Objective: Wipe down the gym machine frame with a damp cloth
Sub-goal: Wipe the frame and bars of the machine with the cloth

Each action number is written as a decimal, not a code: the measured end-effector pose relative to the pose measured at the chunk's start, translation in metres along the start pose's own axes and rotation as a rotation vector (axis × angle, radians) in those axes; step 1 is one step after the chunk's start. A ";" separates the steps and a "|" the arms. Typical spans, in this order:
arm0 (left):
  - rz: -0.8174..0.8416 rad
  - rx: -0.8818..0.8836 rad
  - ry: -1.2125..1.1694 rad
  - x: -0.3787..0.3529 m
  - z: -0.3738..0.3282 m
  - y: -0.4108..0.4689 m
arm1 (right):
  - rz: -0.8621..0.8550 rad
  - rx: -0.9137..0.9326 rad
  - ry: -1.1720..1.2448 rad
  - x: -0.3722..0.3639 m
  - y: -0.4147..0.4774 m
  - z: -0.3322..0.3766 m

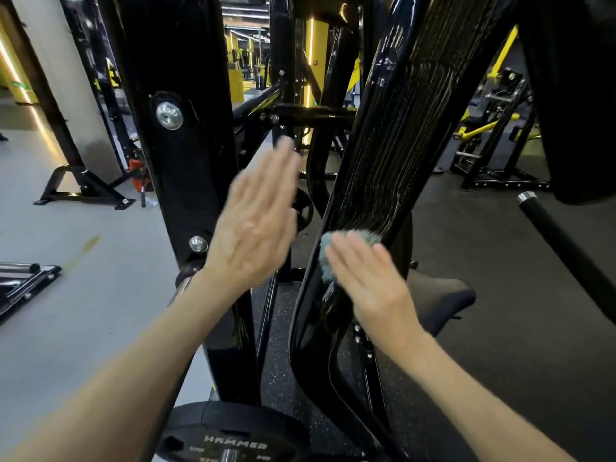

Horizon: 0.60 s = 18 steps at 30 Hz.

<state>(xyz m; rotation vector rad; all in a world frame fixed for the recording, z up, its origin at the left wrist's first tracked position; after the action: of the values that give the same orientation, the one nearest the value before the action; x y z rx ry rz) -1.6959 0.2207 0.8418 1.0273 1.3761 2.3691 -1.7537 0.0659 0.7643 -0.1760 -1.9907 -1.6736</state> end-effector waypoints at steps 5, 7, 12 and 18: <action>0.107 -0.403 -0.086 -0.026 -0.036 0.018 | 0.260 0.260 -0.087 -0.046 -0.066 0.020; 0.104 -0.403 -0.089 -0.033 -0.035 0.015 | 0.319 0.272 -0.102 -0.049 -0.071 0.018; 0.069 -0.392 -0.086 -0.039 -0.032 0.010 | 0.206 0.129 -0.053 -0.008 -0.027 -0.004; 0.055 -0.347 -0.130 -0.041 -0.033 0.010 | -0.038 -0.063 0.006 0.002 -0.004 -0.009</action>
<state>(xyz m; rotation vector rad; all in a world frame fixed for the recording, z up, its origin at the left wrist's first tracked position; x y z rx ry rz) -1.6861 0.1725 0.8206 1.1035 0.8616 2.4146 -1.7540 0.0558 0.7625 -0.1568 -1.9499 -1.7600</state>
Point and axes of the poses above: each hand's wrist, its own y-axis towards the middle knuckle, its own x-axis out of the back of the hand, z = x × y, the point moved 6 cm from there along y, towards the middle knuckle, and after that the axes turned 10 degrees about -x, right-handed, at the moved point
